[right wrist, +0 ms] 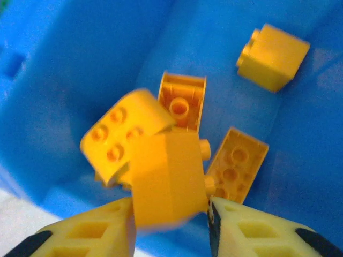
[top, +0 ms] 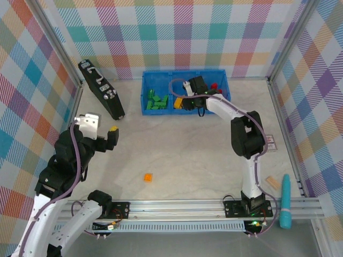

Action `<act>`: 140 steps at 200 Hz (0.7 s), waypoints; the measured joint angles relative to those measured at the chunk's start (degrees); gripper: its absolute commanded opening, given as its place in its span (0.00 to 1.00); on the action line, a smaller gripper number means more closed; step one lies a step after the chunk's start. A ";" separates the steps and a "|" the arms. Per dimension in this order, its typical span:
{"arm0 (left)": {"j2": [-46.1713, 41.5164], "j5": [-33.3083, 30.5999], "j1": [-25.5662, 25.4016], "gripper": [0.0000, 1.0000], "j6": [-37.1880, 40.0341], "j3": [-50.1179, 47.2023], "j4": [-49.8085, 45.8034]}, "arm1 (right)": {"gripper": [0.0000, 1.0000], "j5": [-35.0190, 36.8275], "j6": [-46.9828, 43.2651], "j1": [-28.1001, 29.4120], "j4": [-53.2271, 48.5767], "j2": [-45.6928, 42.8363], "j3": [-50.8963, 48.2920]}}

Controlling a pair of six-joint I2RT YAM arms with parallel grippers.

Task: Sort the legos into containers by color
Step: Place the lego in the container.

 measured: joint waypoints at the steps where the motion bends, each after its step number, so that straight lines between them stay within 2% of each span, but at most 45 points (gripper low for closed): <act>1: 0.04 0.00 0.00 1.00 -0.02 0.00 0.00 | 0.46 0.00 -0.02 0.00 0.00 0.04 0.13; 20: 1.01 0.09 0.00 1.00 -0.02 0.33 -0.11 | 0.51 -0.04 -0.37 0.04 -0.04 0.48 1.81; 56: 2.40 0.20 0.00 1.00 -0.02 0.81 -0.09 | 0.51 -0.87 -0.55 0.04 -0.63 0.35 1.86; 96: 2.71 0.15 0.00 1.00 -0.22 1.62 -0.13 | 0.56 1.14 5.07 1.90 -3.21 -7.61 -6.56; 117: 2.67 0.00 0.00 1.00 -0.87 1.66 -0.11 | 0.64 5.64 12.87 7.23 -6.14 -15.56 -11.54; 132: 2.64 -0.09 0.00 1.00 -1.81 1.66 -0.11 | 0.64 8.90 21.11 14.25 -8.11 -20.31 -13.38; 140: 2.60 -0.15 0.00 1.00 -2.21 1.66 -0.11 | 0.70 10.36 25.66 18.58 -8.96 -21.75 -13.62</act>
